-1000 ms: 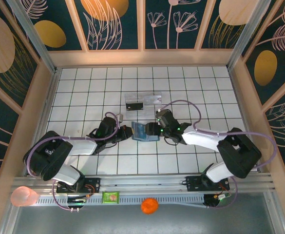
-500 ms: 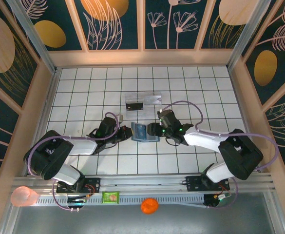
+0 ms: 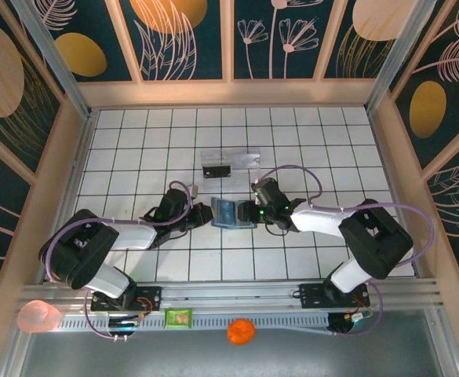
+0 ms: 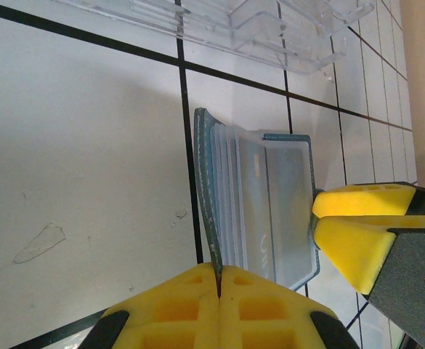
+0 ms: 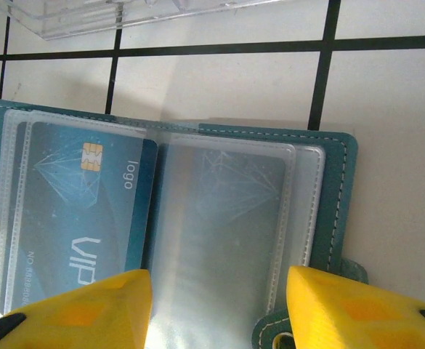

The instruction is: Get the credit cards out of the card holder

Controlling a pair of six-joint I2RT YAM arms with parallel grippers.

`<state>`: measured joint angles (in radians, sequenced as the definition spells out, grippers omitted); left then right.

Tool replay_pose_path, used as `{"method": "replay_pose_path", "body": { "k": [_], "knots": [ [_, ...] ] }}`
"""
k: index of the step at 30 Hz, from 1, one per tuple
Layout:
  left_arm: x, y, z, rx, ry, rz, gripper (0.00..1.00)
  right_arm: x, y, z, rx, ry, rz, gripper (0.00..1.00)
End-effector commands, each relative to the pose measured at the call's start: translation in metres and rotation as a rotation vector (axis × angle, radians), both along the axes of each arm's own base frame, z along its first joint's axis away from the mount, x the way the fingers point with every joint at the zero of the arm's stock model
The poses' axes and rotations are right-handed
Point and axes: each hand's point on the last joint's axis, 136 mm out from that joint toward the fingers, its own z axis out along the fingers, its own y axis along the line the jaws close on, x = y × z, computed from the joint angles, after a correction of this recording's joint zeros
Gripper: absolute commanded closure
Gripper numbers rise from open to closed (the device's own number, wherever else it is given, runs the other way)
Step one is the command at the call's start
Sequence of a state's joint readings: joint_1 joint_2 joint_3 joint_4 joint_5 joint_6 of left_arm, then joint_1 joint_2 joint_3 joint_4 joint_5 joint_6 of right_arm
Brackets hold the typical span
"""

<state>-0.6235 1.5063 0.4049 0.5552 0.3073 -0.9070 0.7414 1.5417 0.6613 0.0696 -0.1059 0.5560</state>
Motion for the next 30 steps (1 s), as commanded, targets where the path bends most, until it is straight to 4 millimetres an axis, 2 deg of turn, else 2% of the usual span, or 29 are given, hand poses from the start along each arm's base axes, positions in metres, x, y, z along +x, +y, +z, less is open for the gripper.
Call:
{"method": "replay_pose_path", "body": {
  "k": [1,9,14,20,25,30],
  "knots": [
    [-0.004,0.001,-0.006,0.012,0.018,-0.019,1.0,0.001,0.002,-0.006,0.014,0.027,0.003,0.48],
    [-0.004,0.0,-0.01,0.017,0.022,-0.026,1.0,0.0,0.015,-0.007,0.067,0.074,0.051,0.48],
    [-0.003,-0.001,-0.011,0.02,0.025,-0.033,1.0,-0.006,0.03,0.011,0.16,0.06,0.12,0.49],
    [-0.002,-0.002,-0.012,0.021,0.026,-0.038,1.0,-0.009,0.038,0.031,0.16,0.01,0.165,0.49],
    [-0.001,-0.004,-0.012,0.018,0.027,-0.042,1.0,-0.016,0.057,0.049,0.199,-0.013,0.225,0.49],
    [-0.001,-0.004,-0.012,0.018,0.028,-0.043,1.0,-0.018,0.068,0.058,0.209,-0.024,0.242,0.49]
  ]
}}
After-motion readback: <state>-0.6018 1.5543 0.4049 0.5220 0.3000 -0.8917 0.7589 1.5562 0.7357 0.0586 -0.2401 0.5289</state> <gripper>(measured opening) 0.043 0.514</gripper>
